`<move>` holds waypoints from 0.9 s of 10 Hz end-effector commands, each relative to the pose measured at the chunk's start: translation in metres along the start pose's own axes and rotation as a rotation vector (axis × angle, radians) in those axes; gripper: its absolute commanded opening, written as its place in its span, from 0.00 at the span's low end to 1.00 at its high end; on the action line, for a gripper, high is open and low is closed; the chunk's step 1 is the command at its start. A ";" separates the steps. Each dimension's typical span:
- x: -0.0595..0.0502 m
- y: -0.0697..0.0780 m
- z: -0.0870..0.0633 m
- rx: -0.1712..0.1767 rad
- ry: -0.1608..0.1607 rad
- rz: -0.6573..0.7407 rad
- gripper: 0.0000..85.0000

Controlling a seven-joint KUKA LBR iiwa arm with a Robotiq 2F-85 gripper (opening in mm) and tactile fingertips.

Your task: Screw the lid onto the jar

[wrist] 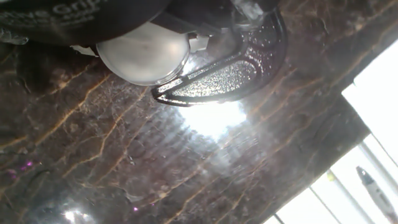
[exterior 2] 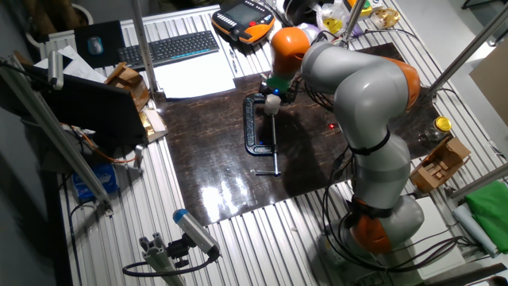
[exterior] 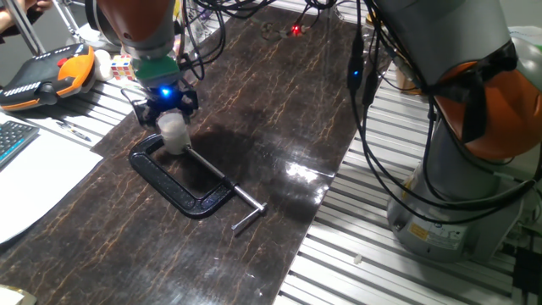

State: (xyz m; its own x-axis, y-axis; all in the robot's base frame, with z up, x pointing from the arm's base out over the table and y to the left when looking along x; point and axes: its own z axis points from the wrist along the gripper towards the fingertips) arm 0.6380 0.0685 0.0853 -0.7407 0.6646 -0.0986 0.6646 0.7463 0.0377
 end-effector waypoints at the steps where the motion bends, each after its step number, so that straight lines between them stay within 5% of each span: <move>1: 0.000 0.000 0.000 0.002 0.002 0.020 0.81; 9: 0.000 0.000 0.001 -0.005 0.035 0.309 0.81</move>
State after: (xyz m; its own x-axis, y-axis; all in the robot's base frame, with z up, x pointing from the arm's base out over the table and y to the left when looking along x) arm 0.6387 0.0684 0.0845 -0.5305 0.8464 -0.0473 0.8439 0.5326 0.0652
